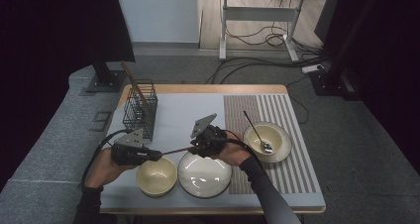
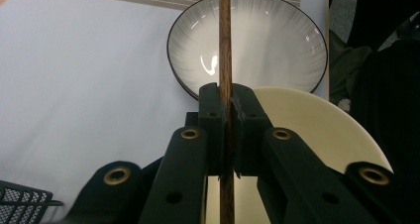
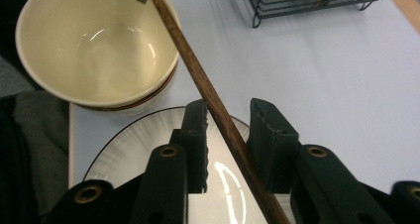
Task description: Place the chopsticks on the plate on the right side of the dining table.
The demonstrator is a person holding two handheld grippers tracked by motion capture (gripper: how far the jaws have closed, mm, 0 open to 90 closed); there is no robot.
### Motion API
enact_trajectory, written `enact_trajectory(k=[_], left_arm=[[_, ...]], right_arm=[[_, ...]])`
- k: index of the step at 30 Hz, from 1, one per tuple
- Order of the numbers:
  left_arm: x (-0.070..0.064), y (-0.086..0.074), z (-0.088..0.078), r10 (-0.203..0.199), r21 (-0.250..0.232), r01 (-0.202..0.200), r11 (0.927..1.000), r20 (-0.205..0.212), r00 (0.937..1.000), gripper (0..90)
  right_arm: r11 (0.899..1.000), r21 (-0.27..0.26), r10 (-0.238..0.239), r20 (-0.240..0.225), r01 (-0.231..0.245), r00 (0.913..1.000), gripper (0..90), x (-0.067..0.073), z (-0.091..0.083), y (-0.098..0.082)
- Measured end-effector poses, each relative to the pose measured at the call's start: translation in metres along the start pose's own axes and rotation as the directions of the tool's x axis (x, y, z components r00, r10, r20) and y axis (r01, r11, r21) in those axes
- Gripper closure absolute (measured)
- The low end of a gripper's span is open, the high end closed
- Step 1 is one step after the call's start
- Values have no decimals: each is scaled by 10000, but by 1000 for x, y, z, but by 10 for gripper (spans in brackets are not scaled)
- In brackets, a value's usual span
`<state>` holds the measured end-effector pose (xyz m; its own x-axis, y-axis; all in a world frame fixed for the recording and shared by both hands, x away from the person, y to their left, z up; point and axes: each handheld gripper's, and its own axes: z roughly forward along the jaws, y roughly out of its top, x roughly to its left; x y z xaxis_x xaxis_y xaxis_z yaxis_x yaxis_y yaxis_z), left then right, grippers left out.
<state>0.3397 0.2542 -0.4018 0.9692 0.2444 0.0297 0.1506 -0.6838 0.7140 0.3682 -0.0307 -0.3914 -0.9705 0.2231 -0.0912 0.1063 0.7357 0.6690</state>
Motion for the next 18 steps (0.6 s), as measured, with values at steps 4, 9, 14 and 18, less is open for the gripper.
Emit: enact_trajectory(k=[4,9,14,18], left_arm=[[-1,0,0,63,-135,-65,9999,-179,9998,821],[0,0,0,137,-187,-147,9997,-501,9987,773],[-1,1,0,63,-339,-109,9994,-1324,9912,633],[-1,1,1,-349,-553,249,9982,-1874,9817,494]], right_arm=[[10000,16,44,-336,-43,9994,722,-1,-1,-2],[10000,9,15,-854,-14,9963,777,1,-3,-3],[9998,-47,-209,-1374,204,9903,834,5,-5,-4],[9996,-209,-210,-1332,184,9909,839,9,-6,-2]])
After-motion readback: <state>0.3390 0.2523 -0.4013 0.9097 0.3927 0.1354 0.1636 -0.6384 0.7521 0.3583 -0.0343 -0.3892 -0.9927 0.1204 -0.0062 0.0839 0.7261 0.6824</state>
